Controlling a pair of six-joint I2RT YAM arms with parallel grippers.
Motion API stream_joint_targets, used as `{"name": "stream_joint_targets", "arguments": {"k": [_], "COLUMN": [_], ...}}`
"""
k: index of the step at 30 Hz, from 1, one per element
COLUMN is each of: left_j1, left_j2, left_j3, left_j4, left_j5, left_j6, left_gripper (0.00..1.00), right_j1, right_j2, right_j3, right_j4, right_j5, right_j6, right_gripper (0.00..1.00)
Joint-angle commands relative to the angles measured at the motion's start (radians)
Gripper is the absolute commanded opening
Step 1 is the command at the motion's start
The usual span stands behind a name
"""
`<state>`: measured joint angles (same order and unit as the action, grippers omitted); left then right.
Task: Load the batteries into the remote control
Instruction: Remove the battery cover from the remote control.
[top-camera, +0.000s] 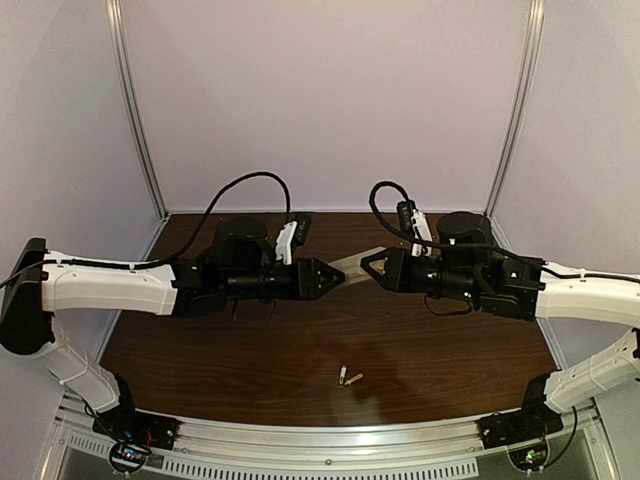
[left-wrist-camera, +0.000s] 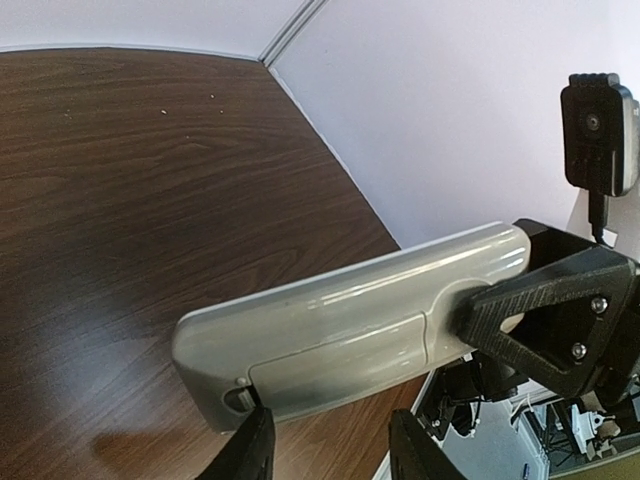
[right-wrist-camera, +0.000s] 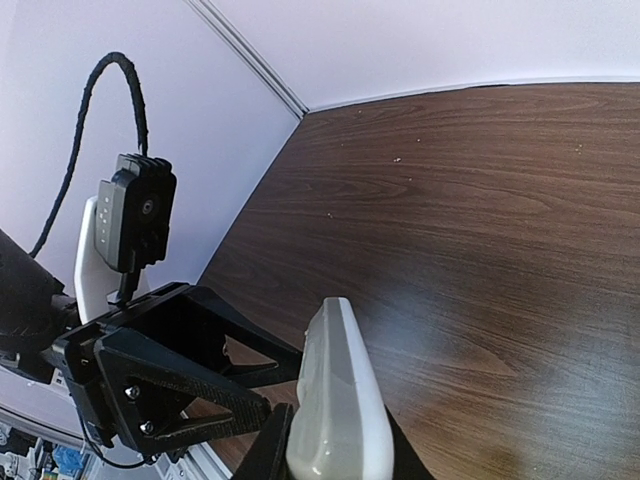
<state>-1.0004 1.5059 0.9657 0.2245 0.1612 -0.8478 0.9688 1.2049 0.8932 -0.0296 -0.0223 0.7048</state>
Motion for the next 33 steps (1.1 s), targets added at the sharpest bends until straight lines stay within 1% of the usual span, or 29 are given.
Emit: {"name": "stream_joint_targets", "arguments": {"k": [1, 7, 21, 23, 28, 33], "left_j1": [0.006, 0.006, 0.005, 0.006, 0.005, 0.005], "left_j2": [0.0, -0.009, 0.025, 0.031, 0.034, 0.052], "left_j3": [0.019, 0.007, 0.031, 0.035, 0.04, 0.044], "left_j4": [-0.028, -0.017, -0.015, -0.012, -0.008, 0.034], "left_j5": [-0.062, -0.092, -0.067, -0.06, -0.054, 0.007], "left_j6": [-0.002, -0.015, -0.01, -0.011, -0.009, -0.003], "left_gripper": [0.4, 0.39, 0.37, 0.37, 0.36, 0.35], "right_j1": [0.001, 0.0, 0.002, 0.003, 0.004, 0.005], "right_j2": [-0.023, -0.019, -0.008, -0.002, 0.007, 0.014], "right_j3": [0.015, 0.015, 0.018, 0.019, 0.022, 0.018], "right_j4": [0.018, 0.016, 0.026, 0.057, 0.07, 0.089], "right_j5": [-0.006, -0.015, -0.053, -0.063, -0.073, -0.086], "right_j6": [-0.011, -0.013, -0.014, -0.014, -0.016, -0.009], "right_gripper": [0.0, 0.0, 0.0, 0.0, 0.0, 0.0]}}
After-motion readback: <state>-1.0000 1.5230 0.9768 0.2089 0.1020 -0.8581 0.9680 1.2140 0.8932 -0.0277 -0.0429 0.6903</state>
